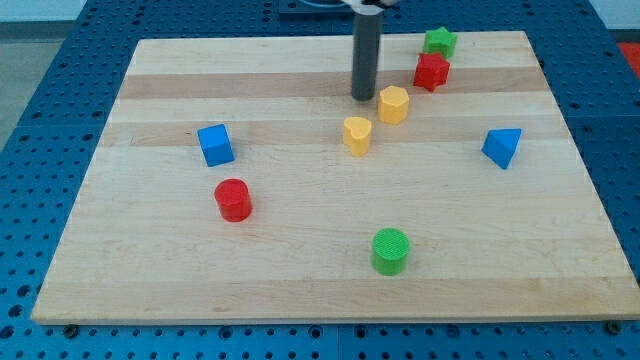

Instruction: Move the hexagon closer to the bottom left of the red star

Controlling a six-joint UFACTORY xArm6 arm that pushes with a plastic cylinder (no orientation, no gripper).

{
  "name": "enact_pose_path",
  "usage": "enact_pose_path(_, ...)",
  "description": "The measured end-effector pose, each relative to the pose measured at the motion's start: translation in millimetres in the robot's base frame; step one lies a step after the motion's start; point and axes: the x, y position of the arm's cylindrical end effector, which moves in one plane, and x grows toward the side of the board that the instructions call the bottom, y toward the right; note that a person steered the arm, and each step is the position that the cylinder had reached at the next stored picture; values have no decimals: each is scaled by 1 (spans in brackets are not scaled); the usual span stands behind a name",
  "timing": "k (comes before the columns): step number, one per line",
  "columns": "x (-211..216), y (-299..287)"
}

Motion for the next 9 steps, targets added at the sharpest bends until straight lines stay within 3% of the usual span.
enact_pose_path(1,10,-17)
enact_pose_path(2,46,-11)
enact_pose_path(3,47,-11)
enact_pose_path(5,47,49)
enact_pose_path(9,38,51)
